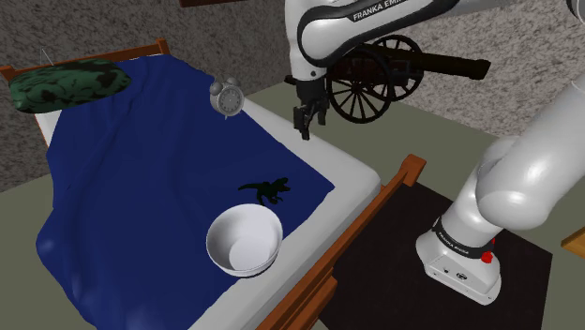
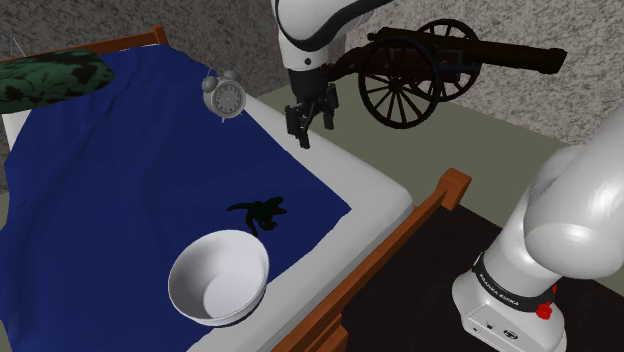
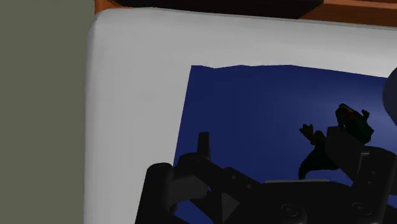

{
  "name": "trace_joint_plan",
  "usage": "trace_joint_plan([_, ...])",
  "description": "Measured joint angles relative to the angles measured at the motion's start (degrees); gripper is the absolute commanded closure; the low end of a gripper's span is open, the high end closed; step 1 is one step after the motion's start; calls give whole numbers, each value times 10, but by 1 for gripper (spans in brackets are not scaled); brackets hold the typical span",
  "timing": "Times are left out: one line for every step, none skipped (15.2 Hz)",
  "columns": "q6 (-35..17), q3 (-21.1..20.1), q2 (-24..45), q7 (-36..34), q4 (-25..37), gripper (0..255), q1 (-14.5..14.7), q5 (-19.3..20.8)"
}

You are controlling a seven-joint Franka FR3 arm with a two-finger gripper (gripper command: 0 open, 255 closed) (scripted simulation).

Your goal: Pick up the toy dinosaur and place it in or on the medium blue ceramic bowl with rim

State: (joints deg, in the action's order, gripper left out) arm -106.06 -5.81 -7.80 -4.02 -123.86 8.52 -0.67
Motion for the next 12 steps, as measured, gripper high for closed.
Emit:
trace_joint_plan([0,-4,21,-1,14,0,3,-1])
trace_joint_plan([-3,-9,43,-5,26,0,8,-2])
trace_joint_plan([-4,-13,63,-8,39,0,12,-3])
trace_joint_plan([-6,-18,89,-12,56,0,17,-3])
trace_joint_plan([-3,-22,110,-13,72,0,21,-3])
trace_joint_plan([-2,-26,131,-17,89,0,25,-3])
trace_joint_plan([-4,-29,152,-17,100,0,29,-3])
trace_joint_plan([-2,-32,173,-17,117,0,32,-2])
trace_joint_plan([-1,-36,197,-21,134,0,37,-2])
trace_joint_plan([0,-40,221,-26,153,0,43,-1])
trace_joint_plan([0,-44,241,-30,167,0,50,-1])
trace_joint_plan([5,-48,263,-32,187,0,55,-1])
